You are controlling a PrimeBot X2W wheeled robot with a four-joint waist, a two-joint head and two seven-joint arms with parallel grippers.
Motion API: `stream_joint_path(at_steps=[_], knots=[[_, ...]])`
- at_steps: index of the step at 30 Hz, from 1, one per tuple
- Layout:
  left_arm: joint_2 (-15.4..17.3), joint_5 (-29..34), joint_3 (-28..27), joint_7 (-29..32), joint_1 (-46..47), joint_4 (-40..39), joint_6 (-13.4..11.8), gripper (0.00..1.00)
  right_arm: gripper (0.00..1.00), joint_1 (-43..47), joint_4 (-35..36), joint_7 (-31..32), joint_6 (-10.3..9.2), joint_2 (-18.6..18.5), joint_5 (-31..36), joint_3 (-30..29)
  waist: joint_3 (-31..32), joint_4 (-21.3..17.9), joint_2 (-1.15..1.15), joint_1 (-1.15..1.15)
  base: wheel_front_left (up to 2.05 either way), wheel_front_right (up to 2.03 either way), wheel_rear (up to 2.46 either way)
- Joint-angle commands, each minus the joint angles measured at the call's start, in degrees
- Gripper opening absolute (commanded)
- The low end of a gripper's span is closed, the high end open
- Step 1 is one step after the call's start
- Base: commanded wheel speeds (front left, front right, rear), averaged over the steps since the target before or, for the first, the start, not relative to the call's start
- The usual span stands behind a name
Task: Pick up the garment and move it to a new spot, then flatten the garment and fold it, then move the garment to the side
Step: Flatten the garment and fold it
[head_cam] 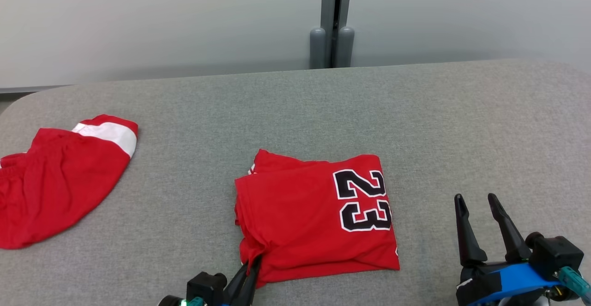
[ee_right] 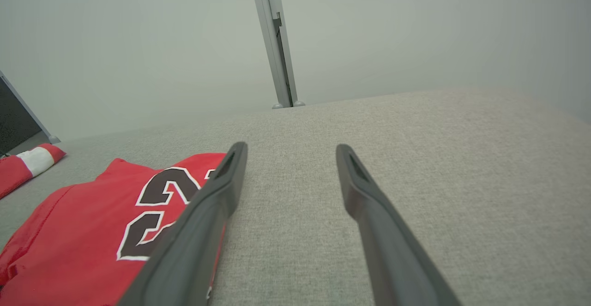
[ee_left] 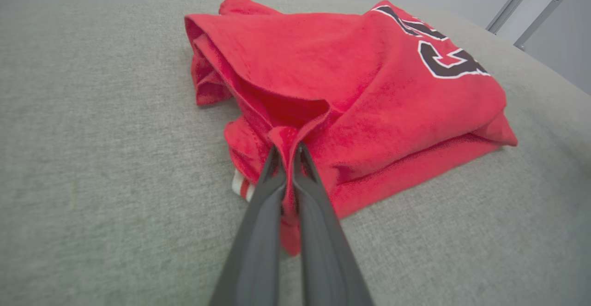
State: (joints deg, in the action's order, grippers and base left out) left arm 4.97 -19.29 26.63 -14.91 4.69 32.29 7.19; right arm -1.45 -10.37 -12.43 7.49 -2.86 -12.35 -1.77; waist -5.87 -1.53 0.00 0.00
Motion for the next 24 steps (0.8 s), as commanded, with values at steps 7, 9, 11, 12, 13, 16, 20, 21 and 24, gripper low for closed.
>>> stream_joint_path(at_steps=[7,9,11,12,13,16,20,21,24], knots=[[-0.67,0.62,-3.03,-0.33,1.05,-5.81,-2.22,1.00,1.00,0.63,-1.23,-0.25,0.01,-0.05,0.34,-0.47,1.12,1.19,0.00,0.00,0.00,0.00,0.00],[-0.70,0.73,-4.76,-0.32,0.82,-8.01,-2.89,1.00,1.00,0.15,-1.30,-0.35,0.01,-0.05,0.67,-0.19,1.54,1.24,0.00,0.00,0.00,0.00,0.00],[-0.68,0.75,-7.21,-0.33,0.33,-10.40,-3.86,1.00,1.00,-0.17,-1.05,-0.52,0.01,-0.05,0.90,0.06,1.99,1.24,0.00,0.00,0.00,0.00,0.00],[-0.65,0.89,-8.78,-0.32,0.06,-11.59,-4.34,1.00,1.00,-0.21,-0.96,-0.49,0.01,-0.06,0.98,0.01,2.31,1.28,0.00,0.00,0.00,0.00,0.00],[-0.60,1.09,-10.10,-0.33,-0.28,-12.74,-4.80,1.00,1.00,-0.20,-0.87,-0.51,0.01,-0.06,1.08,-0.02,2.56,1.33,0.00,0.00,0.00,0.00,0.00],[-0.22,1.85,-14.81,-0.33,-1.25,-16.05,-5.83,1.00,1.00,0.41,-0.53,-0.61,0.02,-0.05,1.18,-0.10,3.43,1.60,0.00,0.00,0.00,0.00,0.00],[0.45,3.35,-19.81,-0.32,-2.87,-18.98,-6.47,1.00,1.00,1.71,-0.22,-0.42,0.02,-0.05,1.75,-0.38,4.39,2.12,0.00,0.00,0.00,0.00,0.00],[0.75,3.76,-20.87,-0.31,-3.26,-19.44,-6.63,1.00,1.00,2.00,-0.02,-0.40,0.01,-0.06,2.13,-0.59,4.69,2.28,0.00,0.00,0.00,0.00,0.00],[1.11,4.50,-22.88,-0.29,-4.17,-20.15,-6.81,1.00,1.00,2.50,0.45,-0.12,0.01,-0.06,2.73,-0.88,5.13,2.49,0.00,0.00,0.00,0.00,0.00]])
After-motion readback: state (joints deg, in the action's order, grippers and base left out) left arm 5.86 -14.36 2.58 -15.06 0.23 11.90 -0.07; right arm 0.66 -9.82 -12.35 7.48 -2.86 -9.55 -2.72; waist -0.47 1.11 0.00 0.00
